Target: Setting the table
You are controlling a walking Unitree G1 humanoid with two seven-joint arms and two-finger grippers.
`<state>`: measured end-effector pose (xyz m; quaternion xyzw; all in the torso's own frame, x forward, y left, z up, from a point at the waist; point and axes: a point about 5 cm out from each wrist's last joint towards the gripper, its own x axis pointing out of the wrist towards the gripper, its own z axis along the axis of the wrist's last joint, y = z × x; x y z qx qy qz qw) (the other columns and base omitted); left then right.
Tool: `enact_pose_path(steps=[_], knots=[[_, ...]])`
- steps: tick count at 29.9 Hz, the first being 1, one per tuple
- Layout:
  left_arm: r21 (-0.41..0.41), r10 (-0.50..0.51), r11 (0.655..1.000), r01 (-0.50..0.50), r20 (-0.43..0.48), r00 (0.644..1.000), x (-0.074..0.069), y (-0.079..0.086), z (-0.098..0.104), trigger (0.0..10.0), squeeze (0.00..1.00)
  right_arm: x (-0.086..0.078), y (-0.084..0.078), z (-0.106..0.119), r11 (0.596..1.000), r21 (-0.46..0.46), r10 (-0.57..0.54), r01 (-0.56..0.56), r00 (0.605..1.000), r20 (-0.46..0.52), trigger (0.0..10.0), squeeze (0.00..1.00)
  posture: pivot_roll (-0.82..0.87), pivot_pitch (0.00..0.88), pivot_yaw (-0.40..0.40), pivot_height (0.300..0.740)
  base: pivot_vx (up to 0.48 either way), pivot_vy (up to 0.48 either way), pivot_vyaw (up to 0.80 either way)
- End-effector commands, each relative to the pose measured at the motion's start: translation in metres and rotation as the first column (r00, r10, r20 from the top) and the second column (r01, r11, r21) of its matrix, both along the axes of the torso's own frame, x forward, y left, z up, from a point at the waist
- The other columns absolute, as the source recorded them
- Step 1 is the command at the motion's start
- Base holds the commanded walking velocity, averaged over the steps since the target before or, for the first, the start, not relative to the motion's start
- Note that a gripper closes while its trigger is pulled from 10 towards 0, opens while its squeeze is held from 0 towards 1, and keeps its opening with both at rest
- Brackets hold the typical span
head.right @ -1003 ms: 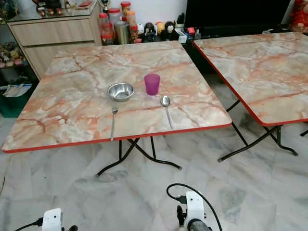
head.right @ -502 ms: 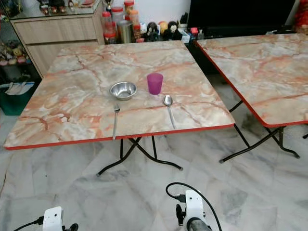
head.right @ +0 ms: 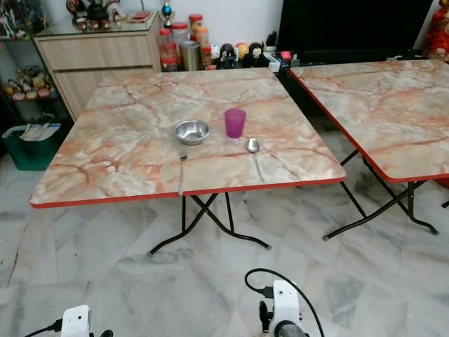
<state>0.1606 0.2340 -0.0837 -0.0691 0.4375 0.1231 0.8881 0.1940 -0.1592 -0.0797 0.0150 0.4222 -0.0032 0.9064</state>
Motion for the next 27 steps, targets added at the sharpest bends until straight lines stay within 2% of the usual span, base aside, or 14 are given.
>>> enact_pose_path(steps=[1, 11, 24, 27], knots=[[0.000, 0.008, 1.000, -0.008, -0.001, 1.000, 0.0012, 0.0006, 0.0005, 10.0, 0.00, 0.0038, -0.0055, 0.0026, 1.000, -0.006, -0.022, 0.022, 1.000, 0.020, 10.0, 0.00, 0.06, 0.000, 0.040, 0.740, 0.000, 0.412, 0.00], [0.008, 0.002, 1.000, -0.002, 0.005, 1.000, 0.0038, 0.0007, 0.0016, 10.0, 0.00, 0.0042, -0.0065, 0.0029, 1.000, 0.001, -0.028, 0.028, 0.999, 0.022, 10.0, 0.00, 0.06, 0.000, 0.039, 0.740, 0.000, 0.401, 0.00], [0.021, -0.014, 1.000, 0.013, 0.049, 0.999, 0.0093, 0.0029, 0.0057, 10.0, 0.00, 0.0067, -0.0020, 0.0049, 1.000, 0.008, 0.014, -0.015, 0.998, 0.055, 10.0, 0.00, 0.07, 0.000, 0.042, 0.740, 0.000, 0.000, 0.00], [0.026, -0.016, 1.000, 0.015, 0.052, 0.999, 0.0104, 0.0036, 0.0064, 10.0, 0.00, 0.0082, -0.0005, 0.0058, 1.000, 0.009, 0.016, -0.017, 0.998, 0.062, 10.0, 0.00, 0.07, 0.000, 0.046, 0.740, 0.291, 0.000, 0.80]])
